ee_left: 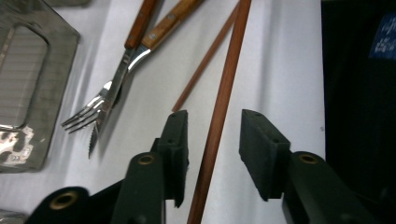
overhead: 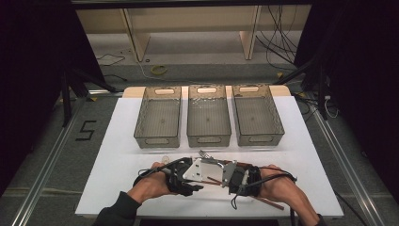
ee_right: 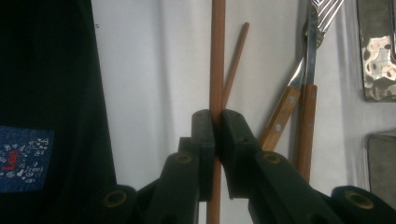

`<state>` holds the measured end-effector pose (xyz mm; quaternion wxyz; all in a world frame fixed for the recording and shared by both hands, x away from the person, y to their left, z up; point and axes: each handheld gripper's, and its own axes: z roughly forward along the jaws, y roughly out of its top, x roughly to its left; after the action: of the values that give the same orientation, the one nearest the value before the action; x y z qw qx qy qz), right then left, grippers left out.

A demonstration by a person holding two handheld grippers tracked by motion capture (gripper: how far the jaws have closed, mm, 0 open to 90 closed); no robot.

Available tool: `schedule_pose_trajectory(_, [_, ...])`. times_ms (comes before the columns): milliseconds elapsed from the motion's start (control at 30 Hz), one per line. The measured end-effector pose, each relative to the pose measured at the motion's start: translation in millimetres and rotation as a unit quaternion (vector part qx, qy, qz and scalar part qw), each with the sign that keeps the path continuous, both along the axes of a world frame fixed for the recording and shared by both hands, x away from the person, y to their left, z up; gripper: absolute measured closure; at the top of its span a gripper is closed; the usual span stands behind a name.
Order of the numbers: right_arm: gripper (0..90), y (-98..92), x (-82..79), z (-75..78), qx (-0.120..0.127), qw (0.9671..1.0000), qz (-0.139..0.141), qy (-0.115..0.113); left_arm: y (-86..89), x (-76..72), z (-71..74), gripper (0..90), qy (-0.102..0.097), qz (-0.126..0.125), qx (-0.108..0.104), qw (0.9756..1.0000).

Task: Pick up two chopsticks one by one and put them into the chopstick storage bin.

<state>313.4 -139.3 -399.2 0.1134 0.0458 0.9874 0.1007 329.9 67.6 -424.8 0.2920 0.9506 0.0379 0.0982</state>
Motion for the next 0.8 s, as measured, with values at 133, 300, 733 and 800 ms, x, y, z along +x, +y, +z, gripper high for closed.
schedule_pose_trajectory(133, [84.6,0.3,0.1,-1.9,0.005,1.0,0.006,0.001,-0.7,0.6,-2.4,70.0,0.001,-0.007,-0.002,1.0])
schedule_pose_trajectory(300, [84.4,0.4,-1.1,-2.7,0.003,0.9999,0.015,-0.001,-0.1,1.1,-5.3,79.6,0.008,-0.017,0.006,0.9998])
schedule_pose_trajectory(733, [43.3,-17.7,3.6,12.5,0.063,0.9969,-0.044,-0.015,12.1,6.8,-3.8,84.2,0.024,-0.009,-0.003,0.9997])
schedule_pose_trajectory(800, [41.4,-19.9,5.0,13.3,0.076,0.9959,-0.046,-0.016,16.7,10.1,-2.5,84.2,0.024,0.008,-0.01,0.9996])
